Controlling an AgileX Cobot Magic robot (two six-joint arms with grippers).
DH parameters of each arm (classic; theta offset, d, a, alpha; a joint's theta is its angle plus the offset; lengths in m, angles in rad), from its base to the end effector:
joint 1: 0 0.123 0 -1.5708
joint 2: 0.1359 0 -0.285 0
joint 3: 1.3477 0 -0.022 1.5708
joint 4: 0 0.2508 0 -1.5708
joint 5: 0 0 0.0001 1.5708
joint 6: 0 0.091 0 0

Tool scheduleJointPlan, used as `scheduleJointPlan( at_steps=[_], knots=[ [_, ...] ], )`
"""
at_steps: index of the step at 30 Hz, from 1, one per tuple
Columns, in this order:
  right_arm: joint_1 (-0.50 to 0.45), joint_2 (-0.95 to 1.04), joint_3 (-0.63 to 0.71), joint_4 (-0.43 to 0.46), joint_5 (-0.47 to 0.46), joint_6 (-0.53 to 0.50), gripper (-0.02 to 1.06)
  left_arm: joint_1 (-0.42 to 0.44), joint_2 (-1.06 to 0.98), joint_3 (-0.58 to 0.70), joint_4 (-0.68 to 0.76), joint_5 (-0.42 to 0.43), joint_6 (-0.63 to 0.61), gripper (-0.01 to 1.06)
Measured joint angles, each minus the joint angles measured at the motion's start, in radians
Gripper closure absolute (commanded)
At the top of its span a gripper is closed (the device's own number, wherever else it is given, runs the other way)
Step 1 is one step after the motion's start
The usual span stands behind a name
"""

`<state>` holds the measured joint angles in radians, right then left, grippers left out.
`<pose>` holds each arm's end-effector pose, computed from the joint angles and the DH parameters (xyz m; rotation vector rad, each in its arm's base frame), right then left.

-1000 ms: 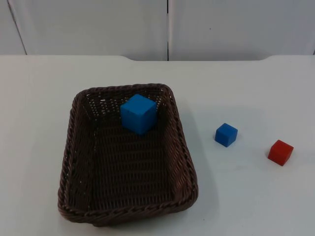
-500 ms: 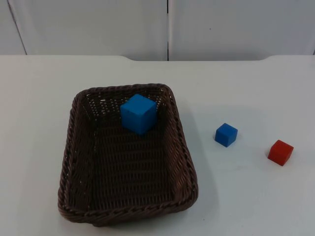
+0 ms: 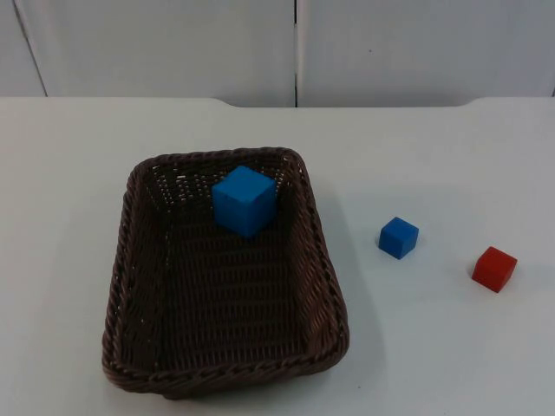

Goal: Pick up the basket with the left hand and place the largest block into the basket with the right hand.

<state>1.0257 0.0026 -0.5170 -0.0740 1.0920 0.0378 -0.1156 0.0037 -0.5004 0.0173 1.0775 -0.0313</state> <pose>0.0010 -0.0098 0.2797 -0.9945 1.8586 0.5627 -0.0048 0.0020 0.2761 0.0861 2.0632 -0.0698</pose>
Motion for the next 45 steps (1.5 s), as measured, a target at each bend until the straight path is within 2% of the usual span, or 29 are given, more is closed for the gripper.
scheduleJointPlan(
  at_steps=[4,6,8,9,45],
  knots=[
    [0.0,0.0,0.0,0.002,0.0,0.0,0.16,0.0,0.0,0.0,0.0,0.0,0.0,0.0],
    [0.0,0.0,0.0,0.002,0.0,0.0,0.11,0.0,0.0,0.0,0.0,0.0,0.0,0.0],
    [0.0,0.0,0.0,0.002,0.0,-0.001,0.0,0.0,0.0,0.0,0.0,0.0,0.0,0.0],
    [0.0,0.0,0.0,0.002,0.0,-0.001,-0.01,0.0,0.0,0.0,0.0,0.0,0.0,0.0],
    [0.0,0.0,0.0,0.011,0.0,0.015,-0.01,0.0,0.0,0.0,-0.017,0.0,0.005,0.0]
  ],
)
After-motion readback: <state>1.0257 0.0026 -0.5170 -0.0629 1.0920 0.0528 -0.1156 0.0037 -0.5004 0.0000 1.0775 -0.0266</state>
